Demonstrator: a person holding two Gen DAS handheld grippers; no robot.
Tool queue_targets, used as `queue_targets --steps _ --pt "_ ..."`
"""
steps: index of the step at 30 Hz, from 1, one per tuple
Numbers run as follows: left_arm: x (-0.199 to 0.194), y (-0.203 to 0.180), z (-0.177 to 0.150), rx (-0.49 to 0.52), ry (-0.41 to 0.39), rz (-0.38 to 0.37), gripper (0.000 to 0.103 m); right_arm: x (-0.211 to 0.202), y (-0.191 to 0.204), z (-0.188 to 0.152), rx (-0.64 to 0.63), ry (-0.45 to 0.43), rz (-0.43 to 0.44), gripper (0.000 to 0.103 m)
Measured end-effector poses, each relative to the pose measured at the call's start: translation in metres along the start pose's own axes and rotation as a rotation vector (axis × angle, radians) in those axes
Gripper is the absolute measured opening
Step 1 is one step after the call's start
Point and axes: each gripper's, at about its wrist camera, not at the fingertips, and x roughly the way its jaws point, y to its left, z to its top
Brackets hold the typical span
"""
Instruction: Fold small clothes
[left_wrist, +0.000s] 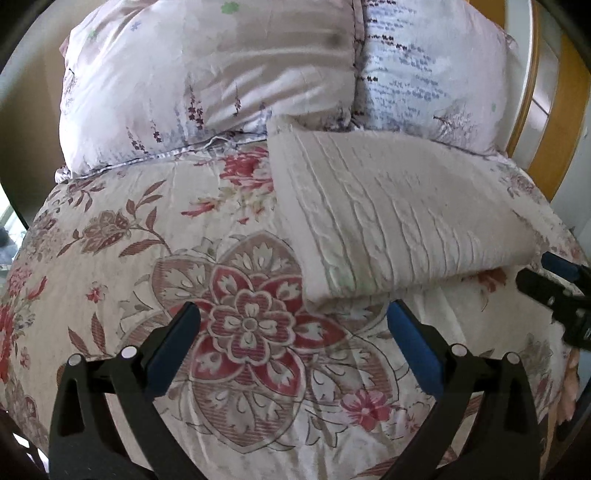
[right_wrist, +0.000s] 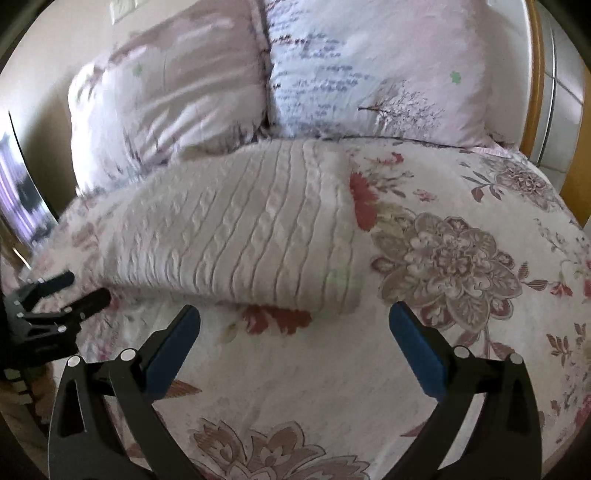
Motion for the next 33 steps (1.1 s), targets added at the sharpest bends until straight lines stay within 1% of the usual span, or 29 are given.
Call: queue_targets --steps 3,8,12,18,25,33 --pt "0.006 -0.003 -0.002 -0.001 0.027 0.004 0.101 0.007 0.009 -0.006 -0.015 0.030 -0.050 0.102" --pt "0.016 -0.008 -0.005 0.006 0.068 -0.004 0.101 0.019 0.010 -0.012 0.019 0.090 -0.046 0.102" --pt "0.021 -0.011 -0.008 0.010 0.088 0.001 0.101 0.025 0.012 -0.014 0.014 0.113 -0.072 0.102" --pt "0.022 -0.015 -0.009 0.023 0.084 0.018 0.101 0.028 0.017 -0.016 -0.024 0.118 -0.109 0.102" --pt "0.023 -0.015 -0.009 0.022 0.080 0.019 0.101 0.028 0.016 -0.018 -0.025 0.100 -0.108 0.102" --pt "0.023 -0.015 -0.010 0.020 0.080 0.020 0.101 0.027 0.016 -0.019 -0.028 0.099 -0.106 0.102"
